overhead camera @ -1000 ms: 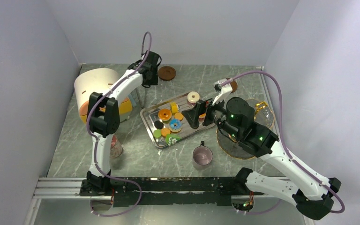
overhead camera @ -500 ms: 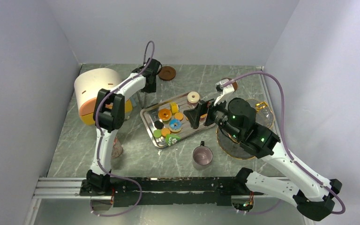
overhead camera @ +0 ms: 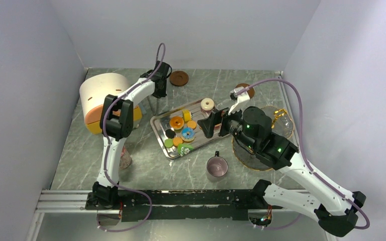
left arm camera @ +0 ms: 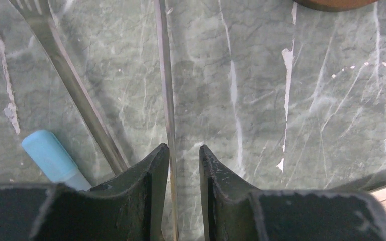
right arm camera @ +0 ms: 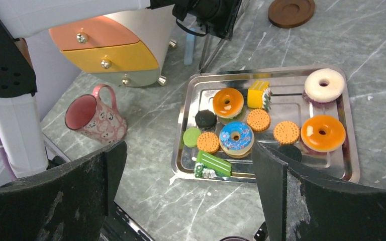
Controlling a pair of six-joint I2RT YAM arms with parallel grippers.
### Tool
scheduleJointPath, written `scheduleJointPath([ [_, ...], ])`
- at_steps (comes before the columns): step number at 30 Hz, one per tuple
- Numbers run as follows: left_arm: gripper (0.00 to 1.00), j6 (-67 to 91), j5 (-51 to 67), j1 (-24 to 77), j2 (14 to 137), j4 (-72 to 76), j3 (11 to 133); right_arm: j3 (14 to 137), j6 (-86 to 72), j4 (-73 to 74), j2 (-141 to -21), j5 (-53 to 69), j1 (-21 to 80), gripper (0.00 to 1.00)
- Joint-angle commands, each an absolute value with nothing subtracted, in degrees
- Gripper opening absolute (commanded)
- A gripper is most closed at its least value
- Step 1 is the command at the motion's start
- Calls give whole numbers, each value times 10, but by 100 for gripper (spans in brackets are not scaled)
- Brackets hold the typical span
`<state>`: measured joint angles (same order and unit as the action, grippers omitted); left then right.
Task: Serve the afternoon tea
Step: Pick up the clamp from the center of the board.
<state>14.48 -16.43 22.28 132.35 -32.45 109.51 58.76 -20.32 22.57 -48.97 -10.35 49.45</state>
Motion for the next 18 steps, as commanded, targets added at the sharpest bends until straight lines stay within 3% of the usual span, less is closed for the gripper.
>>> scheduleJointPath([
  [1, 34, 119, -149, 223, 1347, -313, 1125, 577, -201, 225, -488, -118, 494, 100],
  [7, 35, 112, -148, 222, 1355, -303, 1122, 571, -204, 225, -489, -121, 495, 100],
  [18, 20, 72, -98, 223, 1343, -254, 1106, 573, -200, 223, -498, -127, 494, 100],
])
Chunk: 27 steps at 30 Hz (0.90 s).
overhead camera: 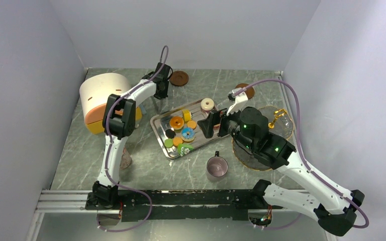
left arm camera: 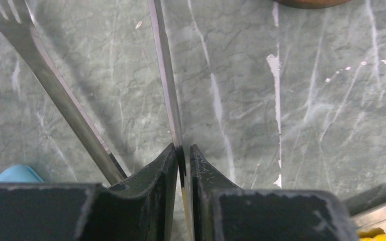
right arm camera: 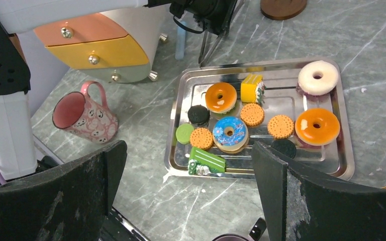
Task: Serve the afternoon tea
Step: Pick up the clamp from the center of the board.
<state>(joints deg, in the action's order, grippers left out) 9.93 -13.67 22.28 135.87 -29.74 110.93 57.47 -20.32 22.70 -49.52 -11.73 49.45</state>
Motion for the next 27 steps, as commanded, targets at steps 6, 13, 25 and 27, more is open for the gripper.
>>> scheduleJointPath([
  [6, 19, 52, -78, 223, 1337, -245, 1106, 580, -197, 227, -507, -133, 495, 100],
  [13, 20, 33, -55, 223, 1318, -220, 1074, 582, -197, 233, -507, -140, 494, 100],
  [25, 72, 95, -107, 224, 1285, -261, 1094, 579, -191, 237, -495, -131, 495, 100],
  [27, 77, 112, -135, 225, 1279, -262, 1092, 577, -191, 233, -492, -125, 495, 100],
])
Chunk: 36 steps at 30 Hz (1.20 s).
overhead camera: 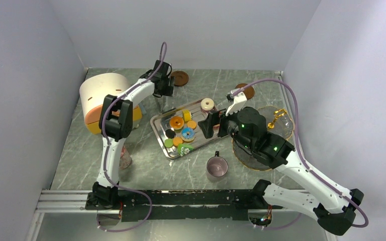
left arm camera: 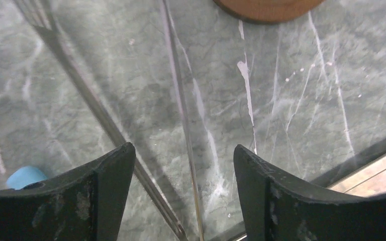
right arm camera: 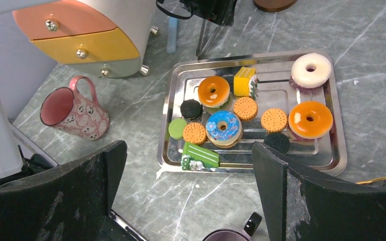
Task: Serve the afternoon tea
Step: Pick up the clamp from the center of the board.
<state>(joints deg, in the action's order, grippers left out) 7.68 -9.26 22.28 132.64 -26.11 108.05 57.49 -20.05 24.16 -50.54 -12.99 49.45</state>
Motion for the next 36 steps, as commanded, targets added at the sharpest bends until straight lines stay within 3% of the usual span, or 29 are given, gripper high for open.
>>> scheduleJointPath([
  [1, 80, 120, -147, 224, 1278, -263, 1091, 576, -192, 233, -491, -124, 495, 100],
  [4, 87, 136, -183, 224, 1281, -268, 1093, 577, -191, 237, -490, -127, 495, 100],
  [13, 88, 187, -198, 220, 1325, -292, 1122, 576, -187, 244, -472, -138, 494, 100],
  [23, 97, 201, -190, 214, 1342, -276, 1108, 574, -185, 247, -468, -143, 495, 100],
  [28, 97, 197, -193, 207, 1348, -274, 1109, 566, -190, 245, -461, -145, 495, 100],
  [36, 86, 182, -160, 195, 1363, -245, 1100, 569, -181, 244, -468, -146, 494, 100],
])
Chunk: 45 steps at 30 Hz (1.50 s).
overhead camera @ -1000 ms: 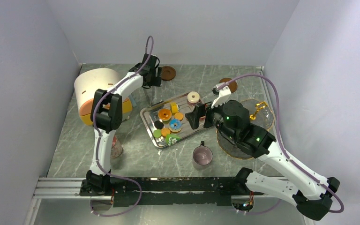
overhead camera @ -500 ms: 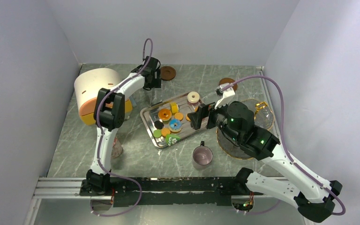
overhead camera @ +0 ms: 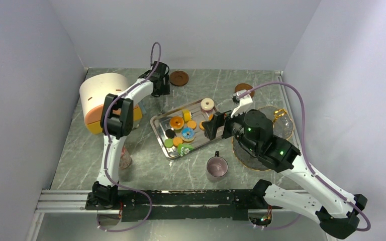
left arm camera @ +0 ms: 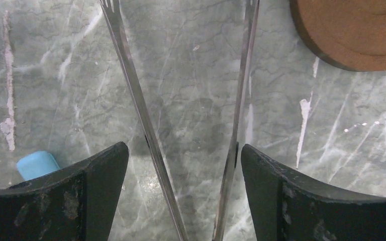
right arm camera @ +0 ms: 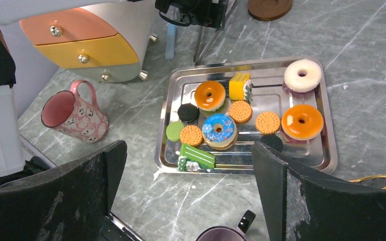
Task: Serve the afternoon tea
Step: Pick up the clamp from the center of the board.
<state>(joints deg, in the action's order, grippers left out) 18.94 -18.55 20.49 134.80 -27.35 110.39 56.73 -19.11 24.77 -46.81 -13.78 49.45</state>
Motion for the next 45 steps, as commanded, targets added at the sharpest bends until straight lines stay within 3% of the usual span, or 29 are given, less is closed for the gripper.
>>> scheduleJointPath([
  [1, 86, 178, -151, 194, 1362, -234, 1096, 570, -180, 243, -468, -147, 495, 100],
  [14, 74, 161, -125, 192, 1377, -218, 1081, 570, -170, 241, -473, -159, 495, 100],
  [24, 56, 147, -121, 192, 1345, -229, 1087, 568, -173, 239, -472, -154, 494, 100],
  [34, 48, 131, -86, 192, 1273, -278, 1122, 571, -177, 250, -467, -151, 495, 100],
  [45, 48, 122, -26, 193, 1219, -348, 1135, 568, -207, 263, -457, -149, 495, 100],
])
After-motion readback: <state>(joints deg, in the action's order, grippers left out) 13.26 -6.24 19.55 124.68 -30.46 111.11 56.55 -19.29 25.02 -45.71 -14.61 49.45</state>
